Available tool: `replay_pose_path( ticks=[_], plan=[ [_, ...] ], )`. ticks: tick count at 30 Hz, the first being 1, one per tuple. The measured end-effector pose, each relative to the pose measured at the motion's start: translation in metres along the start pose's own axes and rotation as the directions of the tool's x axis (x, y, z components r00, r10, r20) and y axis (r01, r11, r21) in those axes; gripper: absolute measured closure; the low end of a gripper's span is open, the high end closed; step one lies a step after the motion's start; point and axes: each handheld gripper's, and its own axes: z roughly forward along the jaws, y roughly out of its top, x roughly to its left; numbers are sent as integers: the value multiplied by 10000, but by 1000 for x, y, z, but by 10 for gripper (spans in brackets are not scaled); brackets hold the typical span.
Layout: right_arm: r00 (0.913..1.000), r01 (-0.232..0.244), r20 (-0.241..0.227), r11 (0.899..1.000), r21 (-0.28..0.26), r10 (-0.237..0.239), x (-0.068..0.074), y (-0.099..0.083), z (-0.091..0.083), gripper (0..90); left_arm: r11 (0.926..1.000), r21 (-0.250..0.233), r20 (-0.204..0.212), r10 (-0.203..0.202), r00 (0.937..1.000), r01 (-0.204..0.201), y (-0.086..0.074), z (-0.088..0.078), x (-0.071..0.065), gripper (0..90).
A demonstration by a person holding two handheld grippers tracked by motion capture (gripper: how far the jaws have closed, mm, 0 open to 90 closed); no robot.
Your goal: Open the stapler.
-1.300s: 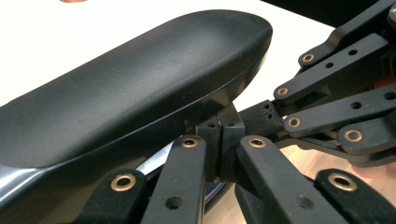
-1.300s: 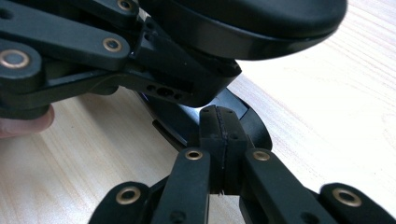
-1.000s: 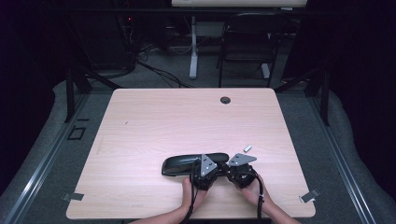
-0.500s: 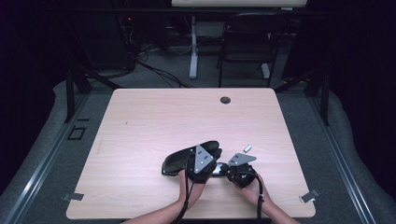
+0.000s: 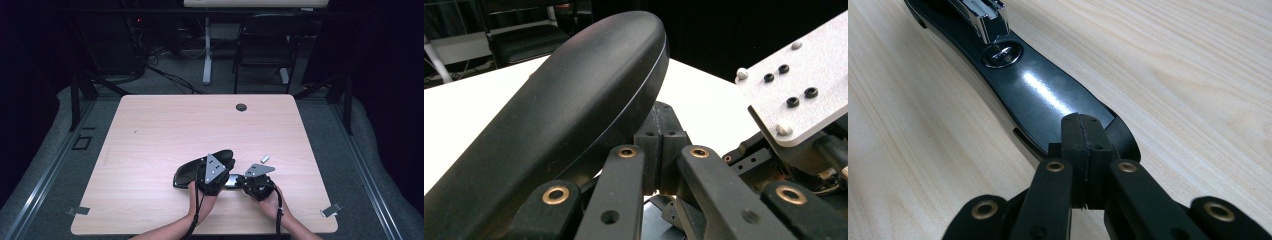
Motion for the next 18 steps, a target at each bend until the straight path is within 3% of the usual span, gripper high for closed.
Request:
replay_pose_path(
  ticks=[18],
  plan=[
    [10000, -26, -64, 10000, 23, 26, -1, 0, 0, 900, 9994, -194, 21, -290, 9996, 291, 13, -16, 13, 900]
  ],
)
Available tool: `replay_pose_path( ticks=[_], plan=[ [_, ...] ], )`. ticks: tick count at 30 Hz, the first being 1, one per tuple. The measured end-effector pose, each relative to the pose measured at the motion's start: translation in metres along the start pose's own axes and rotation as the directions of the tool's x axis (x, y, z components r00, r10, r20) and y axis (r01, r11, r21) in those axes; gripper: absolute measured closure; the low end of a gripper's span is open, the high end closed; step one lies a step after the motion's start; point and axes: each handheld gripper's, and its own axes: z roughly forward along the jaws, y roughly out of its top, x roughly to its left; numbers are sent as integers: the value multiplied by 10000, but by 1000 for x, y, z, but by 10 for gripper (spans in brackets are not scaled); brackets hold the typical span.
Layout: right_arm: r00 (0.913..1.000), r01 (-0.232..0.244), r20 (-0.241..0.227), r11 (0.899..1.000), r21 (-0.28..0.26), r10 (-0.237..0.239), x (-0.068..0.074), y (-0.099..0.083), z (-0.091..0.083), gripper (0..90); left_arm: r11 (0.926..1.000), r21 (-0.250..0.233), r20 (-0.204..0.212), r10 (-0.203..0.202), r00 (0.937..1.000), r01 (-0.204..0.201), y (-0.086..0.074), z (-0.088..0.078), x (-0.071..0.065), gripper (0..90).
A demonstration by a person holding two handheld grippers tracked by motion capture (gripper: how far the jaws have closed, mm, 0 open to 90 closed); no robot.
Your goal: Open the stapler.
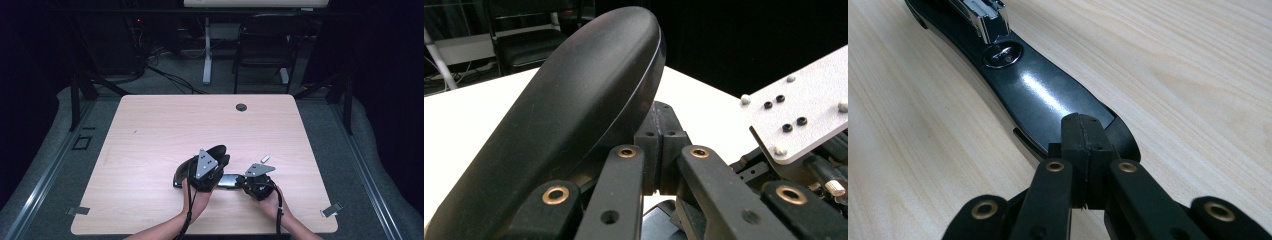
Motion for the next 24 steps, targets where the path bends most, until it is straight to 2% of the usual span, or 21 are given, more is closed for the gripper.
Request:
replay_pose_path(
  ticks=[11, 18, 24],
  plan=[
    [10000, 6, -97, 10000, -30, -7, -1, 0, 0, 900, 9999, -77, -2, -114, 9999, 114, 7, -9, 8, 900],
    [10000, -8, -52, 10000, 51, 8, -1, 1, 0, 900, 9995, 125, 160, -292, 9994, 290, 11, -13, 12, 900],
    [10000, 23, -2, 10000, 59, -23, -1, 1, 0, 900, 9996, 154, 49, -245, 9997, 244, 15, -17, 16, 900]
  ],
)
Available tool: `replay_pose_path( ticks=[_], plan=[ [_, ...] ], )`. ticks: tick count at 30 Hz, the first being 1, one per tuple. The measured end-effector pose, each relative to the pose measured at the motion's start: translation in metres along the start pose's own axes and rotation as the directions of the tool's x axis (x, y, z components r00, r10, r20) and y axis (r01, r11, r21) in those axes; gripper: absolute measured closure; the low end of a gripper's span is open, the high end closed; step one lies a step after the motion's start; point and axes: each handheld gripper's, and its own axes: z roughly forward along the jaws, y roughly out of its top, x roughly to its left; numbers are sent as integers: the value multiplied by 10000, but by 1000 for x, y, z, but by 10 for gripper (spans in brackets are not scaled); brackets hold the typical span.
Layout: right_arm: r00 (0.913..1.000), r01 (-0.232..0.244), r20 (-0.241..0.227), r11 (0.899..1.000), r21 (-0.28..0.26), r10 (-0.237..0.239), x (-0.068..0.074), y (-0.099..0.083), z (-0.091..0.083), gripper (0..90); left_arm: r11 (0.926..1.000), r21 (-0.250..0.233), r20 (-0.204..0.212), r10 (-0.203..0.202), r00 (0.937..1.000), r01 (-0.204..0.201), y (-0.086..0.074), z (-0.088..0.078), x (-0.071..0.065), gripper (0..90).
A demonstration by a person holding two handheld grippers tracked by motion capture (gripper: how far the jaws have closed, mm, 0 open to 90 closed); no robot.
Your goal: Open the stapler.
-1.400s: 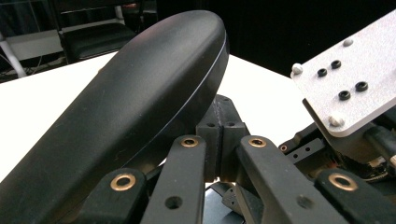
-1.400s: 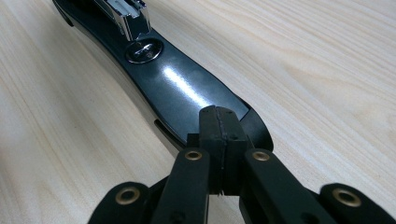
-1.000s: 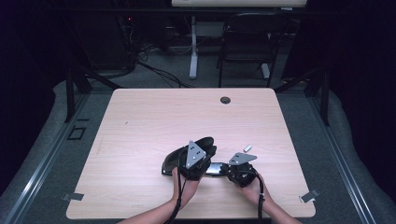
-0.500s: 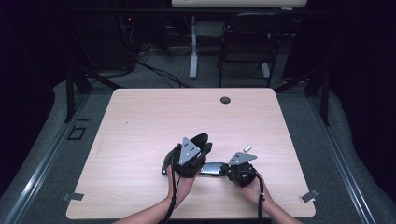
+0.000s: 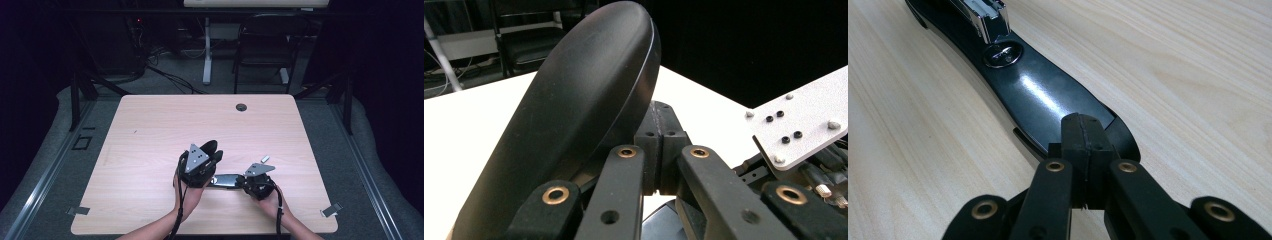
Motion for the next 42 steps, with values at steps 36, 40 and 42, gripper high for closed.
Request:
replay_pose_path(
  ticks=[36, 40, 42],
  plan=[
    [9999, 105, 16, 9999, 125, -106, 1, 1, 0, 900, 9992, -126, -593, 384, 9975, -392, 11, -32, 23, 900],
    [9999, 154, 29, 9998, 127, -155, 1, 1, 0, 900, 9990, -109, -619, 420, 9972, -428, 12, -34, 25, 900],
    [9998, 203, 34, 9997, 136, -204, 1, 2, 0, 900, 9990, -70, -632, 441, 9970, -447, 12, -36, 27, 900]
  ],
)
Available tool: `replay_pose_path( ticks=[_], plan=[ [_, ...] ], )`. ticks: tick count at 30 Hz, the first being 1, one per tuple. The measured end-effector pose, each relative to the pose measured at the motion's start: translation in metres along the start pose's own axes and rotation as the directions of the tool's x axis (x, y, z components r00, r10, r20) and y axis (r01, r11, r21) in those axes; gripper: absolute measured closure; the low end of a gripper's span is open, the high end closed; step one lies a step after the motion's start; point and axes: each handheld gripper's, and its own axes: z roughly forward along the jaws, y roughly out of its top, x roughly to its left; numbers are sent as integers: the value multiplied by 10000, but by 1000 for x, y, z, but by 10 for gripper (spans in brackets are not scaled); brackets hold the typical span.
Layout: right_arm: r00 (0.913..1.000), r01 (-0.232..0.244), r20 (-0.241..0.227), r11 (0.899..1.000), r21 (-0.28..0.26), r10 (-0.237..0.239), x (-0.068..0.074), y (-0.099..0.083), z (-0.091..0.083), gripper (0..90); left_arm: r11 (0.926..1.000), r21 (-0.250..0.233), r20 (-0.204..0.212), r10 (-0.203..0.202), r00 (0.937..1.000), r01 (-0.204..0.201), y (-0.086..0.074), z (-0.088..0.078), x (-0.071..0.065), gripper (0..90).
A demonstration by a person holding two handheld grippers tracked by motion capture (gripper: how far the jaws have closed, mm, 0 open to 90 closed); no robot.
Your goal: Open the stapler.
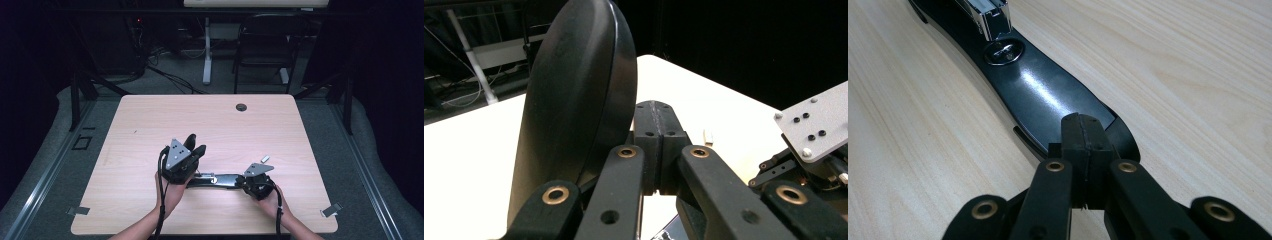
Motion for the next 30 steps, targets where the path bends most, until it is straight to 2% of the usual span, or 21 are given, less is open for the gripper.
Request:
replay_pose_path(
  ticks=[3, 6, 14, 17, 22, 25, 30],
  plan=[
    [10000, 3, 10, 10000, 9, -3, 0, 0, 0, 900, 9999, -32, -127, 135, 9998, -135, -1, -5, 2, 900],
    [10000, -22, -18, 10000, 15, 22, 0, 0, 0, 900, 10000, -96, -222, 22, 9998, -24, -1, -8, 5, 900],
    [10000, -53, 7, 10000, 19, 53, 0, 1, 1, 900, 10000, -43, -160, 45, 9999, -46, -1, -10, 7, 900],
    [10000, -57, 9, 10000, 10, 57, 0, 0, 0, 900, 9997, -203, -134, -163, 9998, 160, -2, -11, 8, 900],
    [10000, -42, 8, 10000, 41, 42, 1, 0, 0, 900, 9999, -122, -139, -65, 9999, 63, -1, -13, 10, 900],
    [10000, -42, 3, 10000, 38, 42, 1, 0, 0, 900, 9999, -118, -277, -56, 9996, 52, -2, -17, 13, 900],
    [10000, -31, 2, 10000, 48, 31, 1, 1, 0, 900, 9992, -247, -564, -314, 9979, 300, -4, -27, 25, 900]
  ],
)
